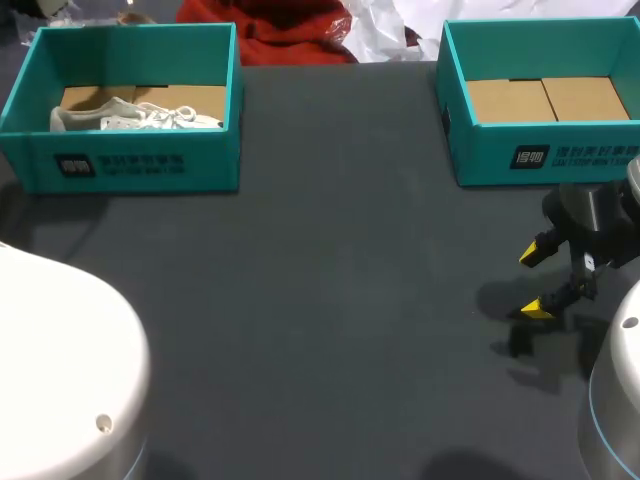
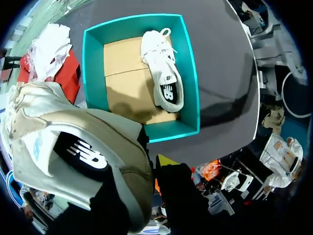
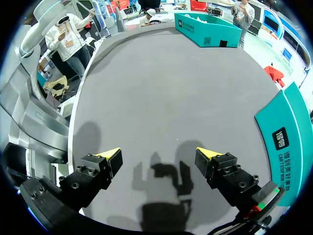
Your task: Take the shoe out of the shoebox, open the shoe tongue, remove and reinsert the insole, then place the shoe into the shoebox
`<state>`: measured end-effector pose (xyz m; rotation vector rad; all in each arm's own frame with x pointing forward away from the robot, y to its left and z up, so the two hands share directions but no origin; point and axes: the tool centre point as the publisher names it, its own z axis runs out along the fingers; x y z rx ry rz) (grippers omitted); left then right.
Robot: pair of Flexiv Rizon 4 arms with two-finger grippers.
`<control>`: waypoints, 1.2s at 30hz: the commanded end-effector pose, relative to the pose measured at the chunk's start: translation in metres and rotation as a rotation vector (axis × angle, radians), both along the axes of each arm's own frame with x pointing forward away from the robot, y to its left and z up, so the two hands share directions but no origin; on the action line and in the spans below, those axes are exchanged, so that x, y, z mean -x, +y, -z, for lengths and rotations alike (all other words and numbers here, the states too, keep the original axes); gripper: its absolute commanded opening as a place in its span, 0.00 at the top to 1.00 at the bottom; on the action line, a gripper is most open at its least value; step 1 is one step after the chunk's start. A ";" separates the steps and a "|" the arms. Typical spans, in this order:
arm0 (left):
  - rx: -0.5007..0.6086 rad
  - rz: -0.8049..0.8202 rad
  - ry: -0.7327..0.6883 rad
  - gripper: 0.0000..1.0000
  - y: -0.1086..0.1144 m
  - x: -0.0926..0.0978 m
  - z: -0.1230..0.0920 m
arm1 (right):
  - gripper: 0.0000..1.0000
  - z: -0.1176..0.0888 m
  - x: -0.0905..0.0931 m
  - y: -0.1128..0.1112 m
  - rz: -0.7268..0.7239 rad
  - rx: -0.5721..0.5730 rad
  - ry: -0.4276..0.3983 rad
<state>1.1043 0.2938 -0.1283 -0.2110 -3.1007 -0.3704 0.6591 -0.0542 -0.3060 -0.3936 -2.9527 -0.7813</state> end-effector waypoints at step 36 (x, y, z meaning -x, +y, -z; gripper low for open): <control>0.123 0.872 0.081 1.00 0.014 -0.019 -0.004 | 0.00 0.000 0.002 0.000 0.002 0.003 -0.003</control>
